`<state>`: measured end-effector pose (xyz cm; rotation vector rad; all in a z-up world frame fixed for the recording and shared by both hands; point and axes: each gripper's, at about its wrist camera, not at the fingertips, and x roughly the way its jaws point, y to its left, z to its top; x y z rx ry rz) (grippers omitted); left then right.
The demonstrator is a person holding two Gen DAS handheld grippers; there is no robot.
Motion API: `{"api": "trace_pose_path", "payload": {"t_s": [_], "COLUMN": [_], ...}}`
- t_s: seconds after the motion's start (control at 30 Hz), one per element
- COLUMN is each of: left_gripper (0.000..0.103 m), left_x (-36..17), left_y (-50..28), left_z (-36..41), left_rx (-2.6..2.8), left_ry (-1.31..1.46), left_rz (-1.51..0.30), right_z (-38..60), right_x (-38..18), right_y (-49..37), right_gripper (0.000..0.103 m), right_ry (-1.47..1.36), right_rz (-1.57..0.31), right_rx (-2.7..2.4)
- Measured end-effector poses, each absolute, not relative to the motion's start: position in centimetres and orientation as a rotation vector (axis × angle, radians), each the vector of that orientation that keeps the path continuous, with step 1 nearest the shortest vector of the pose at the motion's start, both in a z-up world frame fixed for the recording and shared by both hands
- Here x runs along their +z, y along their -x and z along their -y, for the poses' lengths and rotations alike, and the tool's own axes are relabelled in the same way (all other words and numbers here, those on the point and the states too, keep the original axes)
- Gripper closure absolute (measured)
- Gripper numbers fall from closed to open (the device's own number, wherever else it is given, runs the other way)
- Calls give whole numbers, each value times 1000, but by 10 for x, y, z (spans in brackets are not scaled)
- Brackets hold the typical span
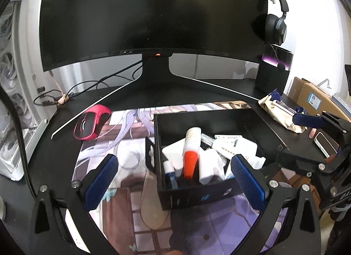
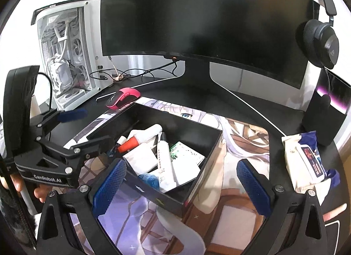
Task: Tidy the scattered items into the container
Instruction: 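Withdraw both open grippers up from the black box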
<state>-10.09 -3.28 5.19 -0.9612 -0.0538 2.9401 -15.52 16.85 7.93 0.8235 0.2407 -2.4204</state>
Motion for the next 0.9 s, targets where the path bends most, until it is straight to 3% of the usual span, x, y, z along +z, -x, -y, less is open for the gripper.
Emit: {"api": "trace_pose_path", "payload": {"t_s": [0.9], "left_gripper": [0], "left_x": [51], "left_y": [78], "left_z": [30], "left_rx": [2930], "left_ry": [939], "left_rz": [59], "right_z": [-173], "right_x": [70], "right_y": [147], "right_gripper": [1], "right_ry": [-838], "right_rz": [-229], "right_rx": [-2464]}}
